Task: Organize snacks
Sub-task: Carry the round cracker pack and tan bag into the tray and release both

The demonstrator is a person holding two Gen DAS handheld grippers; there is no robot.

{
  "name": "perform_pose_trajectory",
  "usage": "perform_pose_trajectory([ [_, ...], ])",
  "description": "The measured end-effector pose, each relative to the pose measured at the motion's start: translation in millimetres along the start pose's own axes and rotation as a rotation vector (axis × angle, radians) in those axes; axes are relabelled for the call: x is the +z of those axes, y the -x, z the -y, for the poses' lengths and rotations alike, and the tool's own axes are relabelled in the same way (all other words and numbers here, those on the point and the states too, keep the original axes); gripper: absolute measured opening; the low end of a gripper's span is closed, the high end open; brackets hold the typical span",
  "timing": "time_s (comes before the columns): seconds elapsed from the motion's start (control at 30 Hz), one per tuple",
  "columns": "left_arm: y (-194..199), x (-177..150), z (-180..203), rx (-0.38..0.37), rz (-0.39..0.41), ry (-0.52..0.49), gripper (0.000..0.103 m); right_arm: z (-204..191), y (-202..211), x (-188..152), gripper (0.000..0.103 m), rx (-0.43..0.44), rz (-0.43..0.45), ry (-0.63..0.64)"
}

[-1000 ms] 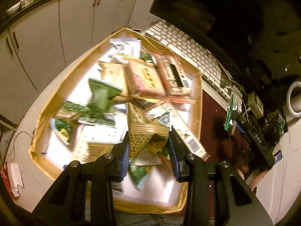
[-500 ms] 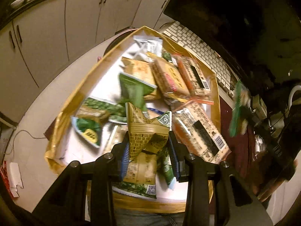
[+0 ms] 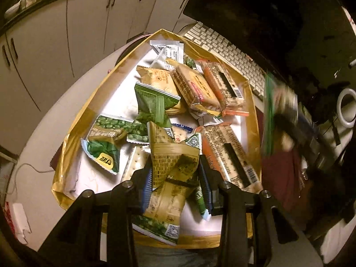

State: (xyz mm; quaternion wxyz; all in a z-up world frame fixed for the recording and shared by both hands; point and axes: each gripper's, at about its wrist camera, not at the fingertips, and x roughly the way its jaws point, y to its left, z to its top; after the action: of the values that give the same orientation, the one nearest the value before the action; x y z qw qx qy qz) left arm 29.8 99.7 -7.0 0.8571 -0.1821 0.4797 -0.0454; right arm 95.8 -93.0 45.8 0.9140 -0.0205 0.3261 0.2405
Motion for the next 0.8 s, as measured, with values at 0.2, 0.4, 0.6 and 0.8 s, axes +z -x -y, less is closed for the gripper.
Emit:
perform_pose_trajectory([
  [0.2,0,2,8,0.002,0.001,-0.02,0.039,-8,-51,30,0.076,0.076,-0.111,-0.028],
  [0.4,-9,0,15,0.023,-0.013,-0.056,0.039,-7,-80,32,0.076,0.092,-0.205,-0.074],
  [0.6,-10,0,11,0.058,0.014,-0.045,0.057,5,-91,33,0.079,0.12,-0.216,-0.113],
  [0.8,-5,1,18,0.076,0.058,-0.06,0.073,19,-82,36,0.08,0.131,-0.196,-0.154],
])
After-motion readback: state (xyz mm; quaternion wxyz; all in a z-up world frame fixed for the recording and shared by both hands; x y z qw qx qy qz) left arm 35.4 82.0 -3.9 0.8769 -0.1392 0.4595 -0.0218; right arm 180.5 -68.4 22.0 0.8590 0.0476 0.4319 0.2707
